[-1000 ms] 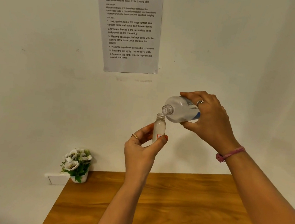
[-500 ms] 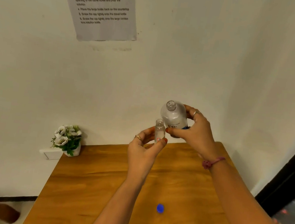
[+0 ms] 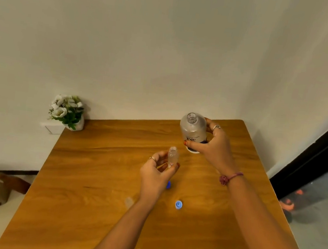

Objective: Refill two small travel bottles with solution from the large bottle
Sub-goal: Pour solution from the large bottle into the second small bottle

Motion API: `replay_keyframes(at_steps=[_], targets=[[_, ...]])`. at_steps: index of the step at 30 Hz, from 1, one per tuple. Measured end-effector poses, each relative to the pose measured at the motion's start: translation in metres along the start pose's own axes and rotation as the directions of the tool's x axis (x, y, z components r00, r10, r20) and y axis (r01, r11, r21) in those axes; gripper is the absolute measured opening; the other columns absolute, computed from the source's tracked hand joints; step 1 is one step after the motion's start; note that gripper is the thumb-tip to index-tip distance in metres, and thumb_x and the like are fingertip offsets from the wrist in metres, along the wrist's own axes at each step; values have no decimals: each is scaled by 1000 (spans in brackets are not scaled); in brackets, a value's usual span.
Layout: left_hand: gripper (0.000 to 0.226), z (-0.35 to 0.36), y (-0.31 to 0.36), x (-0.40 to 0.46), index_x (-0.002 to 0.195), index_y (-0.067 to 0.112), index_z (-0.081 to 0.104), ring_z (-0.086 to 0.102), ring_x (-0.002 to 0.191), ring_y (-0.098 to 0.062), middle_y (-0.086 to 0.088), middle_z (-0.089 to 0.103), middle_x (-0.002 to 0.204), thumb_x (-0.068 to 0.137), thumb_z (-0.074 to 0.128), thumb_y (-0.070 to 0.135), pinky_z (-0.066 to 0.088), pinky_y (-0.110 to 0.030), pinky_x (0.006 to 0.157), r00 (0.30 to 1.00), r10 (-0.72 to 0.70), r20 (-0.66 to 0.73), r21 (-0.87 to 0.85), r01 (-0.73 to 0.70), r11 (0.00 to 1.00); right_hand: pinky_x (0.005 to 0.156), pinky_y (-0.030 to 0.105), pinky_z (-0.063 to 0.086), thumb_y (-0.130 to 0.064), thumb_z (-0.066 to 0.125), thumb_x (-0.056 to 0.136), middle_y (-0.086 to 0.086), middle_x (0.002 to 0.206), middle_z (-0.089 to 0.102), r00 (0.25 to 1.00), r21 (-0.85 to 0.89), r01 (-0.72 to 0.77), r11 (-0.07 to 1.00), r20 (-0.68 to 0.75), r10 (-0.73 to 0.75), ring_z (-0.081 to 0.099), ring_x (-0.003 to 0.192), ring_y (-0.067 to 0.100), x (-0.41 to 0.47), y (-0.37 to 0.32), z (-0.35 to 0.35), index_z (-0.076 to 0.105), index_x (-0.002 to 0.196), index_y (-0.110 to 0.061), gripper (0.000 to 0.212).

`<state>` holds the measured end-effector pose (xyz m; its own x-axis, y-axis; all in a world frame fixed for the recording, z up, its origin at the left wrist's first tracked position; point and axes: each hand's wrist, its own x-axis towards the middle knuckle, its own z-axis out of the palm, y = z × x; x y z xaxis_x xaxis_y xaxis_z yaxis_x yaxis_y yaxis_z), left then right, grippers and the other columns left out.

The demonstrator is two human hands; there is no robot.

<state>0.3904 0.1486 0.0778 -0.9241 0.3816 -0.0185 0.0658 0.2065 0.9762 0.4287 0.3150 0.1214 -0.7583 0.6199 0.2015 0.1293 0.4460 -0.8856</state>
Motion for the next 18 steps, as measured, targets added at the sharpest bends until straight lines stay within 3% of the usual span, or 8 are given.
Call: replay_keyframes(at_steps=[4, 8, 12, 18], targets=[[40, 5, -36, -14, 110, 20, 60, 63, 101, -9, 2, 66, 110, 75, 79, 19, 54, -28, 86, 995, -99, 2, 75, 99, 992, 72, 6, 38, -27, 85, 63, 2, 130, 50, 997, -58, -63, 996, 30, 65, 42, 111, 7, -9, 21, 3, 41, 136, -12, 87], [36, 12, -66, -30, 108, 16, 62, 64, 97, -6, 1, 68, 107, 76, 78, 17, 50, -12, 76, 988, -155, -7, 96, 155, 983, 71, 5, 38, -30, 85, 63, 3, 130, 51, 993, -92, -93, 991, 62, 99, 46, 115, 11, -17, 36, 7, 43, 134, -12, 85], [34, 18, -90, -41, 109, 13, 63, 61, 96, -6, 3, 67, 107, 78, 77, 20, 45, -7, 71, 977, -207, -40, 177, 211, 961, 82, 17, 42, -30, 85, 64, 3, 130, 50, 987, -110, -105, 988, 106, 117, 46, 115, 12, -24, 47, 11, 44, 134, -13, 83], [37, 19, -117, -51, 113, 15, 63, 58, 88, -7, 3, 65, 101, 79, 75, 21, 43, -20, 71, 963, -259, -72, 315, 268, 910, 69, 2, 38, -28, 85, 63, 0, 126, 52, 982, -118, -124, 985, 131, 139, 43, 108, 6, -37, 59, 14, 46, 131, -14, 79]])
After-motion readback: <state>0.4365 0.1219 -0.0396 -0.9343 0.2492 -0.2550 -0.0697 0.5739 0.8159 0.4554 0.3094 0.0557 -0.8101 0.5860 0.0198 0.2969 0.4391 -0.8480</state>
